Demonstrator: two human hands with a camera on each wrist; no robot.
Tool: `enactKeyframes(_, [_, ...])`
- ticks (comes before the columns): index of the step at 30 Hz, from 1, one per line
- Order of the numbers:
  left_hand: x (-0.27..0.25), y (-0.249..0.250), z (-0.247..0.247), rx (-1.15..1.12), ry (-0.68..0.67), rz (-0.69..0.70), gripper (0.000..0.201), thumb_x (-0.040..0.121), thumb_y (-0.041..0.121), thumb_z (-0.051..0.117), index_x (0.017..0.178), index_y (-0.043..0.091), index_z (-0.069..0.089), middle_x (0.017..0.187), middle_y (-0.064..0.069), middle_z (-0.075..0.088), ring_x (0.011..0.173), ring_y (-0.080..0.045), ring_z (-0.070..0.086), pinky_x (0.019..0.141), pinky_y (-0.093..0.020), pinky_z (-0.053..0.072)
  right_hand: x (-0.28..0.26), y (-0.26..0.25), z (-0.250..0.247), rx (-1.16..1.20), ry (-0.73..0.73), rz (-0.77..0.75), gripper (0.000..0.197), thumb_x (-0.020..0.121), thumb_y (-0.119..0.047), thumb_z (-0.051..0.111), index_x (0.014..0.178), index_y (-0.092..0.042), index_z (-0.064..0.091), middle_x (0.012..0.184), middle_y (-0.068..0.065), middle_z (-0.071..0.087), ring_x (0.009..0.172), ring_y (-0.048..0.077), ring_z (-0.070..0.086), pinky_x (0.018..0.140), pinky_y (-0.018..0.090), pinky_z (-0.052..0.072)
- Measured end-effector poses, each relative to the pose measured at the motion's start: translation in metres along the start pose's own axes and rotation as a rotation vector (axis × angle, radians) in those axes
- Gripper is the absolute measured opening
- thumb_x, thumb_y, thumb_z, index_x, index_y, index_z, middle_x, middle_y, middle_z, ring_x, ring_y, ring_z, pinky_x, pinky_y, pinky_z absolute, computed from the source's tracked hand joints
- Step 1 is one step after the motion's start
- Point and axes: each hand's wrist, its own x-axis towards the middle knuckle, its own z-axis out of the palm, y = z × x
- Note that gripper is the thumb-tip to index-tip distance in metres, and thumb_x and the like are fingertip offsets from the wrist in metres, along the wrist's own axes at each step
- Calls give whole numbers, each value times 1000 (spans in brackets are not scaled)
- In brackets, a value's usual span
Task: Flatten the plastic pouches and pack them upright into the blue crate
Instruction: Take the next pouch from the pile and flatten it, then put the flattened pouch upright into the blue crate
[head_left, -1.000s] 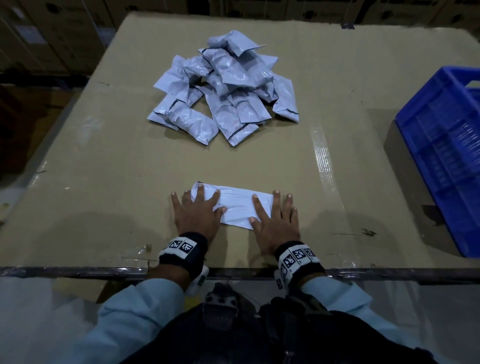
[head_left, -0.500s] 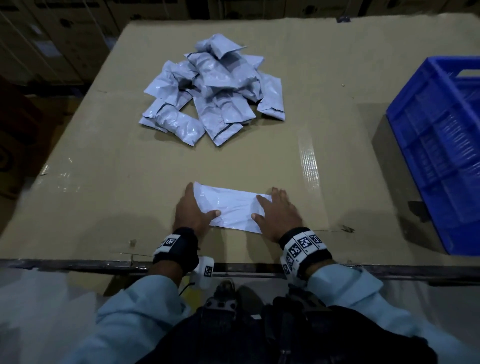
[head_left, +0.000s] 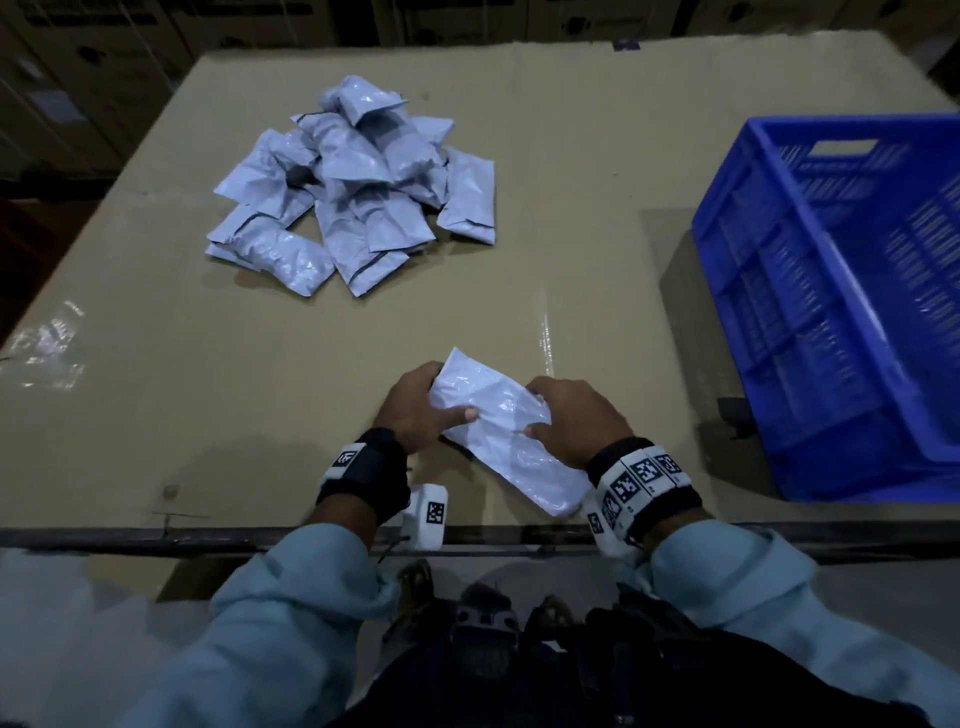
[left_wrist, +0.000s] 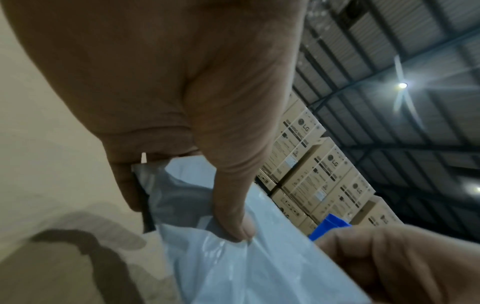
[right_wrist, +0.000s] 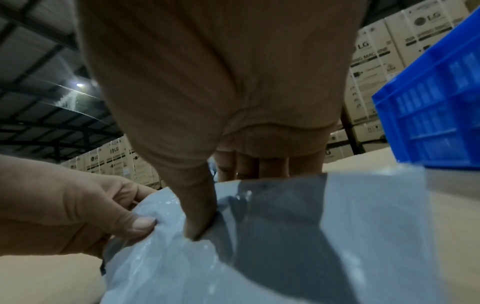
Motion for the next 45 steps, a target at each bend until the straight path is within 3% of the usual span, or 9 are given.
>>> enactKeyframes(8, [30, 47, 37, 93, 25, 16, 45, 88, 62, 69, 112, 24, 65, 107, 7, 72, 99, -17, 67, 79, -30, 53, -18, 17, -68, 18, 271, 54, 16, 87, -26, 68, 84, -21, 53, 79, -3, 59, 75, 28, 60, 62, 36, 49])
enactKeyframes(13, [79, 54, 50, 368, -92, -49, 78, 80, 59, 78, 143, 21, 53, 141, -6, 57, 125, -29, 57, 99, -40, 49, -34, 17, -102, 40, 479, 103, 15, 89, -27, 63, 85, -18, 51, 80, -1, 57, 73, 26, 56, 58, 34, 38])
enactKeyframes(18, [98, 68, 83, 626, -167, -113, 94, 68, 81, 70, 140, 25, 50, 147, -12, 44, 134, -37, 45, 110, -45, 41, -50, 19, -132, 117, 714, 109, 17, 93, -31, 63, 93, -17, 53, 79, -1, 52, 73, 26, 54, 59, 32, 32])
enactKeyframes(21, [103, 87, 101, 654, -198, -177, 93, 74, 77, 70, 139, 17, 42, 147, -22, 35, 136, -43, 38, 111, -47, 38, -54, 25, -157, 160, 782, 140, 19, 95, -33, 62, 95, -20, 48, 77, 1, 52, 71, 28, 54, 59, 33, 31])
enactKeyframes(26, [111, 104, 122, 706, -251, -168, 108, 75, 60, 82, 154, 25, 18, 154, -19, 22, 141, -46, 27, 110, -53, 38, -58, 55, -214, 106, 830, 161, 24, 96, -35, 62, 110, -17, 55, 86, 5, 61, 80, 28, 56, 65, 35, 39])
enactKeyframes(31, [111, 116, 143, 769, -266, -275, 115, 72, 61, 82, 155, 32, 7, 164, -25, -12, 149, -54, -2, 116, -62, 31, -57, 105, -251, 103, 830, 213, 28, 93, -38, 65, 111, -16, 59, 100, 9, 67, 92, 32, 62, 70, 36, 41])
enactKeyframes(35, [111, 130, 169, 845, -317, -379, 146, 66, 76, 78, 158, 23, -24, 158, -26, -36, 147, -56, -22, 119, -68, 19, -50, 149, -270, 119, 842, 266, 25, 93, -38, 65, 103, -16, 60, 99, 8, 66, 91, 33, 61, 70, 36, 40])
enactKeyframes(41, [117, 152, 193, 832, -341, -403, 156, 57, 90, 70, 155, 18, -29, 155, -36, -34, 145, -61, -17, 119, -68, 17, -39, 209, -284, 147, 804, 390, 19, 93, -30, 58, 91, -12, 52, 89, 9, 57, 82, 33, 52, 68, 36, 34])
enactKeyframes(45, [118, 135, 202, 780, -343, -402, 170, 38, 104, 59, 150, 20, -38, 149, -35, -43, 141, -62, -28, 119, -69, 4, -31, 247, -292, 114, 803, 441, 22, 92, -28, 56, 101, -9, 57, 104, 18, 64, 92, 40, 58, 71, 38, 39])
